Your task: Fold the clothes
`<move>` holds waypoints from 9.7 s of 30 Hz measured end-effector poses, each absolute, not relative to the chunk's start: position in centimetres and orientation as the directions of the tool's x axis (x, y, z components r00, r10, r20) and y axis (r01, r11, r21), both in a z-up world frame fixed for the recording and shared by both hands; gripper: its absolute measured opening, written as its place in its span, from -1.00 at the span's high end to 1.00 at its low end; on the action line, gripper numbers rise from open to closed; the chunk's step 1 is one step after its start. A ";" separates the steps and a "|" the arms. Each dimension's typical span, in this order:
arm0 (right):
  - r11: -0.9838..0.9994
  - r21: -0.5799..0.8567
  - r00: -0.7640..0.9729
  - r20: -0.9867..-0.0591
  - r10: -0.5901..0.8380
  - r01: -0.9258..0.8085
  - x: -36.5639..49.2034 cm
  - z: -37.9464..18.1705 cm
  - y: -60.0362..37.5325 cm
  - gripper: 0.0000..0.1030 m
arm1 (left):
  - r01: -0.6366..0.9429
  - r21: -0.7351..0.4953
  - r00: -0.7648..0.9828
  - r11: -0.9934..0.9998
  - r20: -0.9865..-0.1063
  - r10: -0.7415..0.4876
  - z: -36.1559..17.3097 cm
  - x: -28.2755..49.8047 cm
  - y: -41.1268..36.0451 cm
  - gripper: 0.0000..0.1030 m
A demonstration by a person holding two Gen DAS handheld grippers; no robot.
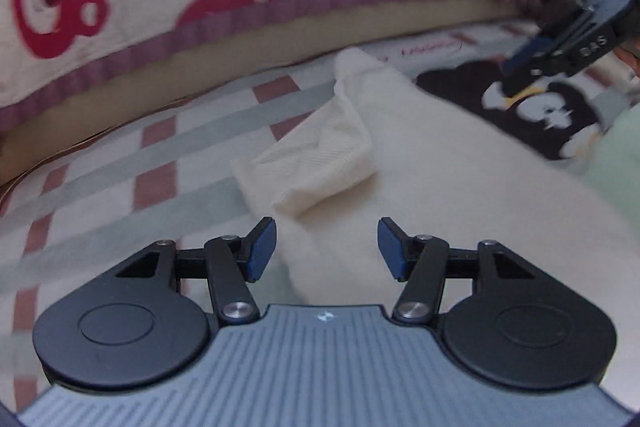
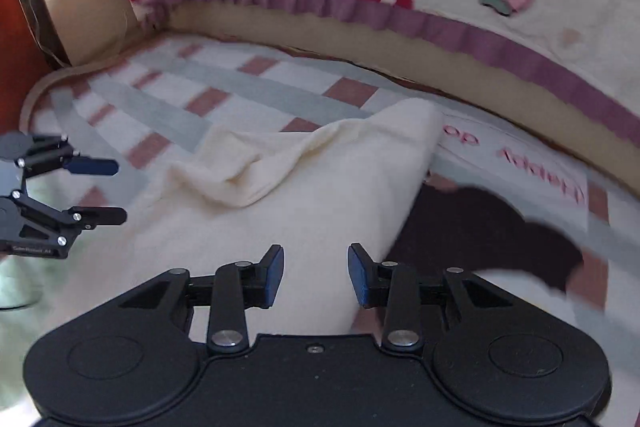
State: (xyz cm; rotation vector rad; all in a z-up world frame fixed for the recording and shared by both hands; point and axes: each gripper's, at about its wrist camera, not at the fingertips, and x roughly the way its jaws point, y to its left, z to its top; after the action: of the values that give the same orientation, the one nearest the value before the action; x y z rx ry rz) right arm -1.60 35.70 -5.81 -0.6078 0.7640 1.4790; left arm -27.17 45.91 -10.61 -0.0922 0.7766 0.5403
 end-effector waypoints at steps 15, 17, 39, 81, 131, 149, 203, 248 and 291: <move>-0.054 0.017 -0.046 -0.798 0.601 -0.998 -1.4 -12.4 43.5 0.22 | -0.794 -0.086 0.471 0.602 -0.713 0.520 -13.7 -24.5 58.7 0.75; -0.038 0.012 -0.033 -0.798 0.601 -0.999 -1.2 -12.6 43.8 0.21 | -0.860 -0.105 0.423 0.499 -0.692 0.584 -13.6 -26.0 59.3 0.75; 0.272 0.689 -0.571 -0.716 0.402 -0.672 -3.2 -13.4 11.8 -0.01 | -0.693 -0.518 0.490 0.501 -0.848 -0.199 -14.3 -38.1 38.1 0.06; 0.138 0.724 -0.506 -0.592 0.627 -0.676 -2.2 -9.2 25.5 0.81 | -0.574 -0.543 0.708 0.613 -0.705 0.040 -5.8 -36.0 40.4 0.85; -0.032 0.457 -0.382 -0.699 0.605 -0.889 -4.3 -10.1 40.4 -0.16 | -0.315 0.005 0.672 0.949 -0.705 0.227 -13.4 -25.6 40.9 -0.48; 0.070 0.325 -0.175 -0.664 0.727 -0.943 2.0 -10.4 39.1 -0.17 | -0.515 -0.263 0.694 0.816 -0.686 0.217 -12.5 -24.1 50.5 0.51; 0.191 0.699 -0.280 -0.500 0.820 -0.689 10.4 -12.6 35.3 0.02 | -0.654 -0.427 0.715 0.624 -0.617 0.327 -12.5 -27.6 56.8 0.11; 0.068 0.680 -0.475 -0.576 0.665 -0.730 0.3 -17.9 29.2 0.67 | -0.700 -0.465 0.621 0.542 -0.771 0.140 -14.6 -33.5 47.3 0.82; 0.105 0.467 -0.254 -0.641 0.724 -0.878 -1.6 -8.6 28.4 0.44 | -0.363 0.183 0.555 0.914 -0.746 0.369 -12.8 -23.7 38.9 0.60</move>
State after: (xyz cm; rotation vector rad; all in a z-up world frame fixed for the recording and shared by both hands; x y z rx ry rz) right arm -1.61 28.36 -8.60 -0.2057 1.0026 1.5341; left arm -23.71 38.89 -12.79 0.0084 0.8828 0.4323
